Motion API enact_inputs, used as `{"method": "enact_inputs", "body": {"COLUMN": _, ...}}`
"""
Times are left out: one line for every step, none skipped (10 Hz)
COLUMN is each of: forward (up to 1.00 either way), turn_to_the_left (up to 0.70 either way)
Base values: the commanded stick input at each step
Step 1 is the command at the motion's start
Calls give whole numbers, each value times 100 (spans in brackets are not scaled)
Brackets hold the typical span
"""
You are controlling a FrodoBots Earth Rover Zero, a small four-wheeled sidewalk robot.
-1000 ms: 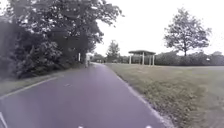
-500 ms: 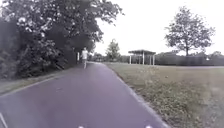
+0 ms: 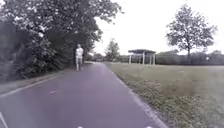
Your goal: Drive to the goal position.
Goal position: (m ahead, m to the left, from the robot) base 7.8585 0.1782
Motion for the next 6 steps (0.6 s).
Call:
{"method": "enact_inputs", "body": {"forward": 70, "turn_to_the_left": 13}}
{"method": "enact_inputs", "body": {"forward": 70, "turn_to_the_left": 13}}
{"method": "enact_inputs", "body": {"forward": 70, "turn_to_the_left": 11}}
{"method": "enact_inputs", "body": {"forward": 70, "turn_to_the_left": 8}}
{"method": "enact_inputs", "body": {"forward": 70, "turn_to_the_left": 4}}
{"method": "enact_inputs", "body": {"forward": 70, "turn_to_the_left": 1}}
